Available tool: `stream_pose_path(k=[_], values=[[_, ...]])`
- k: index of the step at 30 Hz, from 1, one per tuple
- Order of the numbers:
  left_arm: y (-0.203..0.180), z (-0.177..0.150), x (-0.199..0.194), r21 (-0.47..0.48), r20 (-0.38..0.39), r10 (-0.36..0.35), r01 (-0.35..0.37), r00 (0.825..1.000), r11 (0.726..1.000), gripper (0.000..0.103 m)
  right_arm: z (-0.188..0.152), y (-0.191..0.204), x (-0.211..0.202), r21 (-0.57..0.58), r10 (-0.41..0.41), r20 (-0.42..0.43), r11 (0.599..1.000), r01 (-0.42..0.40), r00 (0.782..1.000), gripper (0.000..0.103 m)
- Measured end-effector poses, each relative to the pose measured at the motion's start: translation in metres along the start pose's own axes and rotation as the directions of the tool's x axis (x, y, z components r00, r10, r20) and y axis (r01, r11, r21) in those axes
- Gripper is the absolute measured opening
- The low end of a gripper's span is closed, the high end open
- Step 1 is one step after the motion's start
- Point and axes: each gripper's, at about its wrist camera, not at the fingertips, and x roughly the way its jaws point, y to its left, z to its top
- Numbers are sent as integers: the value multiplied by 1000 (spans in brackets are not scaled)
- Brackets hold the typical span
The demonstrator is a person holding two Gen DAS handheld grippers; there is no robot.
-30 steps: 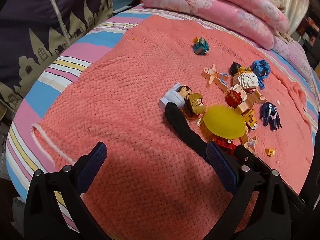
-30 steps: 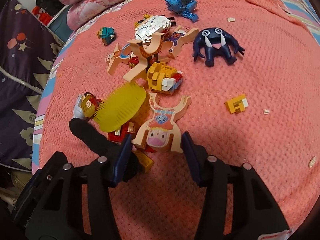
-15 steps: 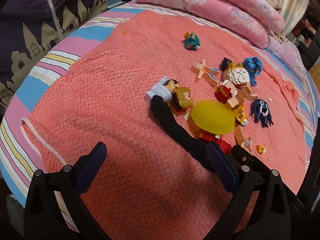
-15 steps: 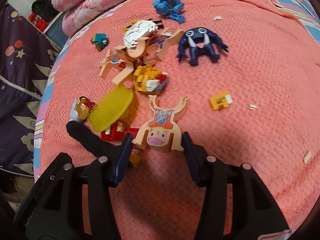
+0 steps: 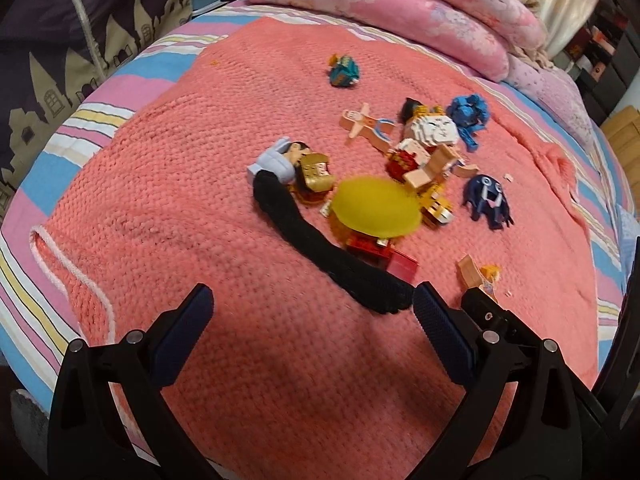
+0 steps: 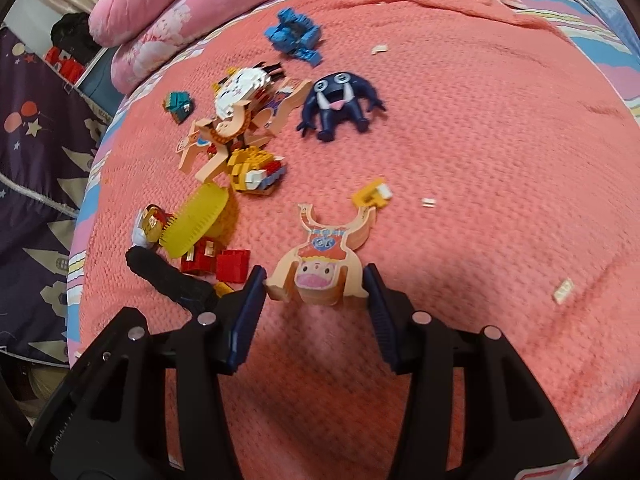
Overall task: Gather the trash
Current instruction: 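Lift the cow-face figure with the right tool toward the wastebasket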
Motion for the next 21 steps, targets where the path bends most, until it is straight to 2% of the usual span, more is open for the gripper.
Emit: stream_pose_path(k=[11,21], values=[[-33,-10,-21,80,-6,-55,55,998,995,97,-6,-33,-36,80,-33,49,996,29,998,48],[-73,-15,-48,168,12,-125,122,992,978,97,-7,-62,-80,159,-69,124,986,48,990,47]])
